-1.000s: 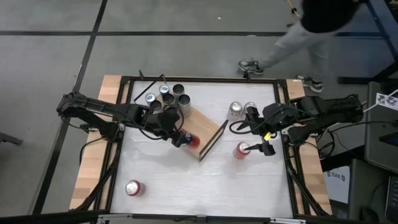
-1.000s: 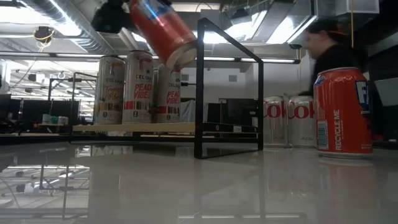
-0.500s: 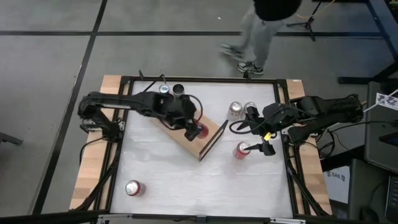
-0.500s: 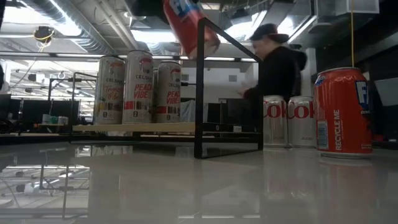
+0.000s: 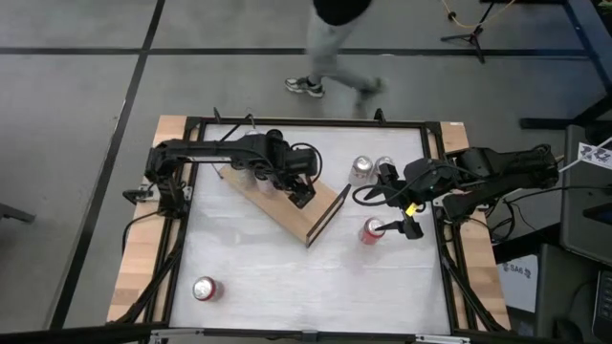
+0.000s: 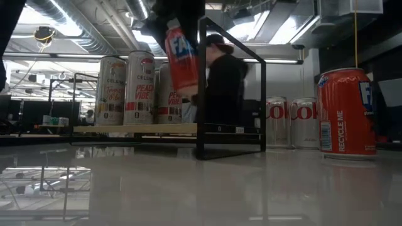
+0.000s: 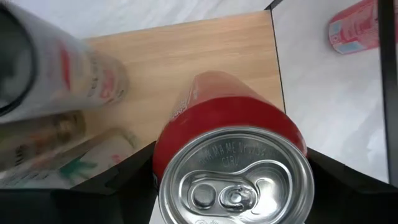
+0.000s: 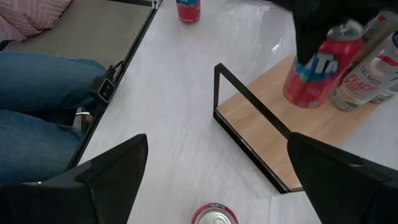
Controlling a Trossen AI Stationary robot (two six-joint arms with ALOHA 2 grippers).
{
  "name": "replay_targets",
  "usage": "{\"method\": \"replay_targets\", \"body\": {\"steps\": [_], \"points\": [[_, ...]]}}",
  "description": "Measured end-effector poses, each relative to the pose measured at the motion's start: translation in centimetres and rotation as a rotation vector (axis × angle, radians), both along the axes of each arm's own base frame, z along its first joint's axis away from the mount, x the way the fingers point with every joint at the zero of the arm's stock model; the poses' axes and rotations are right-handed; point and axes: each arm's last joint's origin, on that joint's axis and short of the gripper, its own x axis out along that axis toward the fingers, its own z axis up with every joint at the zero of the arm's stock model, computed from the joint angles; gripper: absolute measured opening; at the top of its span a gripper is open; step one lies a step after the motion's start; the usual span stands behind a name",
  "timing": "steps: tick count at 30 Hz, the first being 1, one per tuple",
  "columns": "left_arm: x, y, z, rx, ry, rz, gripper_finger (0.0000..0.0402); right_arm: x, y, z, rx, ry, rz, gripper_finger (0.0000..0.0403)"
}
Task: Place canned beverage on shelf
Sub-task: Put the middle red soda can on the shelf
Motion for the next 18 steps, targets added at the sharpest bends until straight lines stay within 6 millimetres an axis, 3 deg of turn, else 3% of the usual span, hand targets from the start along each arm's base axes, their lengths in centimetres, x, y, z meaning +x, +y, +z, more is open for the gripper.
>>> {"method": "replay_targets", "body": {"steps": [18], "points": [[1.9, 1.4, -3.4, 0.013, 0.103, -0.013, 0.0288, 0.0, 0.0, 0.0, 0.0, 0.0, 0.0, 0.0379]]}}
